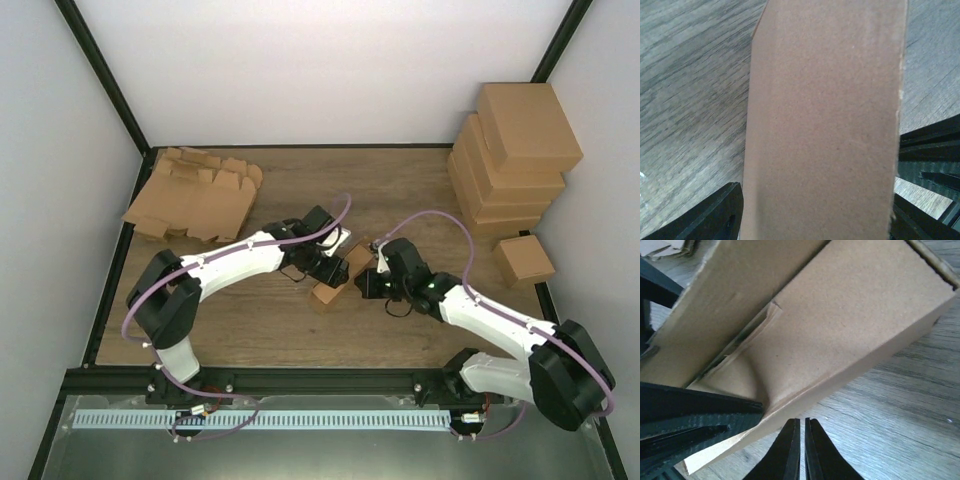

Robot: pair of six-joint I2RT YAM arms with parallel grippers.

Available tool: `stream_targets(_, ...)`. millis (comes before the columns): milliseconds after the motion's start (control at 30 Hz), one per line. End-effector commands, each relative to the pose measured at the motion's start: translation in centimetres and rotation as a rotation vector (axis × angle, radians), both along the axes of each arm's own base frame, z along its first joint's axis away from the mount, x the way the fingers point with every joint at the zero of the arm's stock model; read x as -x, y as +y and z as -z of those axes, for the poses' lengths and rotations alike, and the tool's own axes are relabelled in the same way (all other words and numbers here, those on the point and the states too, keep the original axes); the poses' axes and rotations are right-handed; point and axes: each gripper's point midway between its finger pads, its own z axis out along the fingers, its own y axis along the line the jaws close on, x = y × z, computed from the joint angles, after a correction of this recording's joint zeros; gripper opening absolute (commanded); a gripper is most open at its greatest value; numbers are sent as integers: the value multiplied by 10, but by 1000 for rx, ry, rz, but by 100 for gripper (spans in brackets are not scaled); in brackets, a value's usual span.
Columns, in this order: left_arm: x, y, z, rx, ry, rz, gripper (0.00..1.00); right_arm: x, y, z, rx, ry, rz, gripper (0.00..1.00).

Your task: Fold the paper box

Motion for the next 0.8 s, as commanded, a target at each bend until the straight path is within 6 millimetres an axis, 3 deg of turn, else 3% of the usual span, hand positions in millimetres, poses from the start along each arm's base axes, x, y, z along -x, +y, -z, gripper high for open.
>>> stream_targets(0,-5,7,15,-107,-31,-5,66,-8,-10,-13,50,-49,47,4)
stream_targets(267,-3,11,33,-139,-37,29,63,-39,-36,-31,90,-81,84,7)
stream_targets(367,-3,10,34,-139,-33,49,64,-51,-40,-47,96,-145,61,15)
stream_targets(633,-14,4,3,-110,-96,53,75,-77,-36,-54,256,-291,-99,20)
stream_targets(767,-16,0,-8,-88,-107,53,81,-88,-46,-64,330,-385,-93,26)
